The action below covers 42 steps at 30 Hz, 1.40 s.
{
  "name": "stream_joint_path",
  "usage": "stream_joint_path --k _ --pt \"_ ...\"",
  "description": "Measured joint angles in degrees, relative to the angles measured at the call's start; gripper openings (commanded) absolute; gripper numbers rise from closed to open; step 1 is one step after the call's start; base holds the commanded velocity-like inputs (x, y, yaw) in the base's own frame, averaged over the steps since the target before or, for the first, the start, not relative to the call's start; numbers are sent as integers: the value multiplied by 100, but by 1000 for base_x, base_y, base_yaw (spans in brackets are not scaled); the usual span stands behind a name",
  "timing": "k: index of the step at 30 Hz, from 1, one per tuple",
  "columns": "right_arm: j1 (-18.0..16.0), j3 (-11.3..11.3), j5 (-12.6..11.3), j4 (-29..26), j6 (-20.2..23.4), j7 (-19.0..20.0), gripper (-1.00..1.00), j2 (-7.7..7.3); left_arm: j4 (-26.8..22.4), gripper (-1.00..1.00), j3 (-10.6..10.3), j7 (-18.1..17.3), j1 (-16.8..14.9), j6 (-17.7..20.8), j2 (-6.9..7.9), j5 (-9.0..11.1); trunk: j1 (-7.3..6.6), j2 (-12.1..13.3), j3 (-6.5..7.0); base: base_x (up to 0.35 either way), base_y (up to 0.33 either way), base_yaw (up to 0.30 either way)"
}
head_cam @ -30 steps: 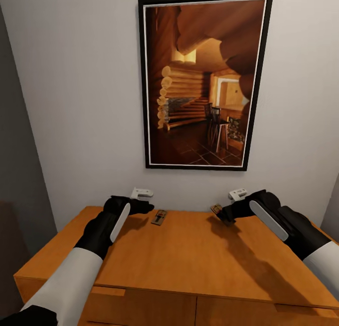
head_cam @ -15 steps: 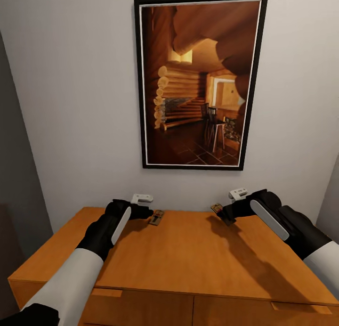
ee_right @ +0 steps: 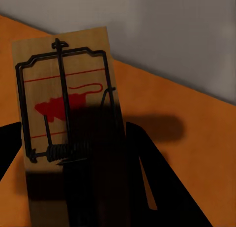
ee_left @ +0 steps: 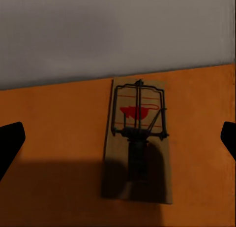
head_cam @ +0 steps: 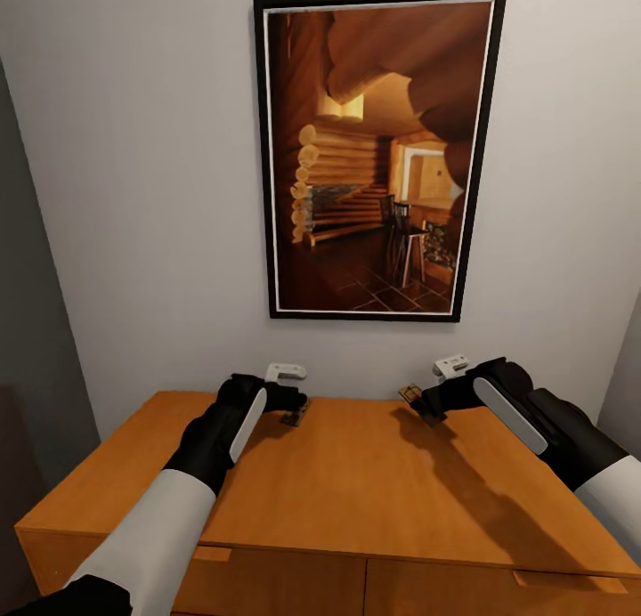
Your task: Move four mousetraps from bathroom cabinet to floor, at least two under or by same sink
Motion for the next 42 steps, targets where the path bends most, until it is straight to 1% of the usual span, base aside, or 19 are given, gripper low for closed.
stream_joint_path --k 5,16,21,30,36,41,42 --pt "0 0 -1 0 0 -2 -100 -16 -105 100 -3 78 1 27 -93 -9 0 0 0 0 0 0" --pt "0 0 7 8 0 -2 -100 -27 -135 100 -33 115 6 43 -93 -22 0 0 0 0 0 -3" --pt "0 0 7 8 0 -4 -100 -31 -133 100 -35 148 2 46 -93 -40 0 0 0 0 0 -103" --pt "0 0 8 8 0 -14 -100 -33 -134 100 -31 605 7 51 -93 -42 0 0 12 0 0 -145" --pt "0 0 9 9 0 -14 -100 -37 -131 100 -39 678 9 62 -93 -39 0 0 14 0 0 -23" --pt "0 0 9 9 0 -15 -100 -37 -119 100 -218 737 8 93 -93 -54 0 0 14 0 0 -5" --pt "0 0 9 9 0 -15 -100 -37 -105 100 -295 801 8 97 -93 -57 0 0 14 0 0 -2"
